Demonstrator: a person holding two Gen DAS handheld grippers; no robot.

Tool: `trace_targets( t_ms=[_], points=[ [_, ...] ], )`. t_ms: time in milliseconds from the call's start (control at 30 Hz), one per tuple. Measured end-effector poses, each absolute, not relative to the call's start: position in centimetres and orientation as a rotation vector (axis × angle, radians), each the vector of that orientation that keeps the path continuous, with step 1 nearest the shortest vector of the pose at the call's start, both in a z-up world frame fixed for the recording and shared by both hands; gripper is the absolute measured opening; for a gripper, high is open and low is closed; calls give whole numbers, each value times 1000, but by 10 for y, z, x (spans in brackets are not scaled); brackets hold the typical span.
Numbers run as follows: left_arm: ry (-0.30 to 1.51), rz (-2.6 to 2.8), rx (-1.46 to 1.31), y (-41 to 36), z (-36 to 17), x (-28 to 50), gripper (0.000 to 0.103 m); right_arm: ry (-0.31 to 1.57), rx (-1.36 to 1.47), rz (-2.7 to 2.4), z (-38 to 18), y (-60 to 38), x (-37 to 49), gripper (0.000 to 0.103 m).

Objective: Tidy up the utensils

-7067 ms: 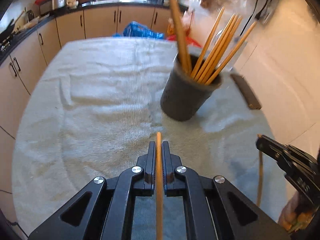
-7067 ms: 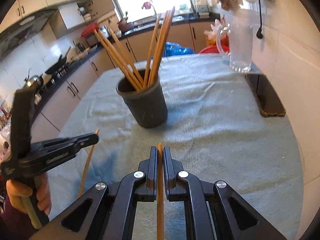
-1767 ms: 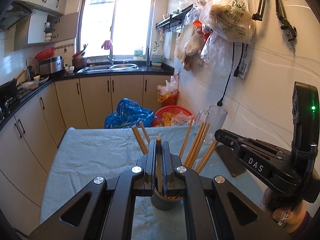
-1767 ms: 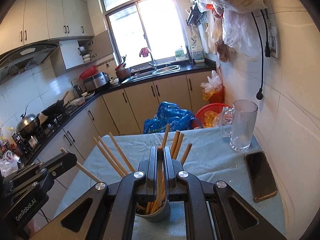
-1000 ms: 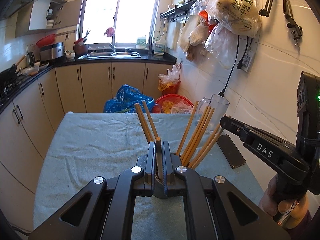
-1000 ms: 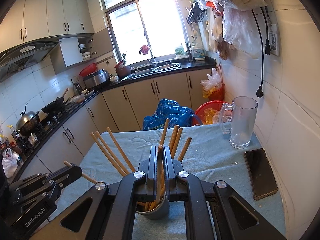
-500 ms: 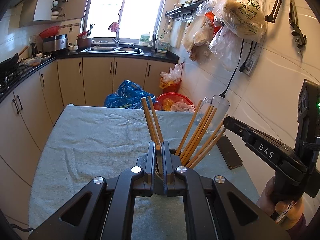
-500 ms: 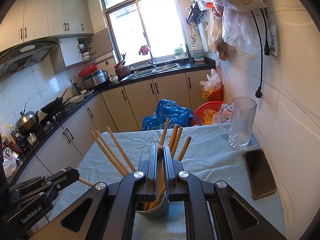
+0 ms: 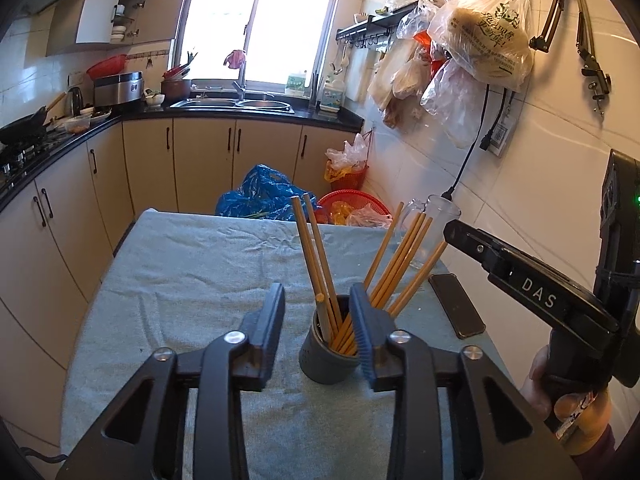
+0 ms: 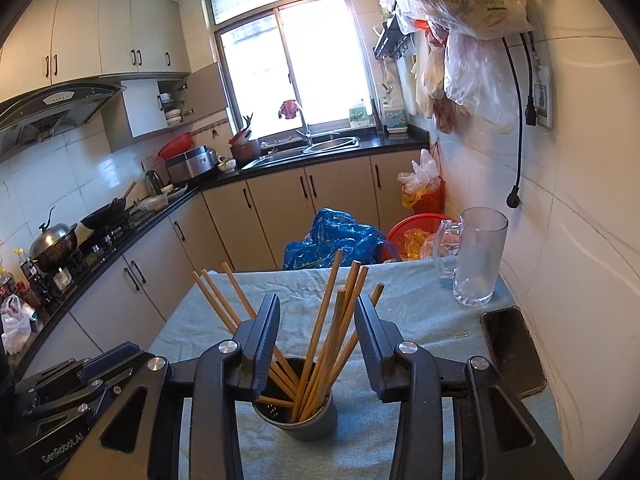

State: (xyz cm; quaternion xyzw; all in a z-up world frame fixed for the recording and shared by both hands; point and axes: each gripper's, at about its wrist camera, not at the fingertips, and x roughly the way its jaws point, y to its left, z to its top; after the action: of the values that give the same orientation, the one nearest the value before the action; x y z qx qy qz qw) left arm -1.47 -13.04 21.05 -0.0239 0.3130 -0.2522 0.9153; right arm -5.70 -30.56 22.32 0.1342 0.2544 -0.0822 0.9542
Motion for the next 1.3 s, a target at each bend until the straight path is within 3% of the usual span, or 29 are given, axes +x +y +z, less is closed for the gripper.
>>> trace_targets(
  t_ms=[533,667,833,1300],
  points=[
    [559,-455,-22,-108,227,-72,78,471,252,-205,243,-298,-108,61],
    [529,-418,1,-101,230,-91,83,467,257,-212,240,-297,-127,65],
    [430,-317,44,-91,233,-119,100,472,271,-217,231,-294,-151,67],
    [350,-138,94,-74,218,-185,103,513,361,-267,188,-281,-210,72]
  ],
)
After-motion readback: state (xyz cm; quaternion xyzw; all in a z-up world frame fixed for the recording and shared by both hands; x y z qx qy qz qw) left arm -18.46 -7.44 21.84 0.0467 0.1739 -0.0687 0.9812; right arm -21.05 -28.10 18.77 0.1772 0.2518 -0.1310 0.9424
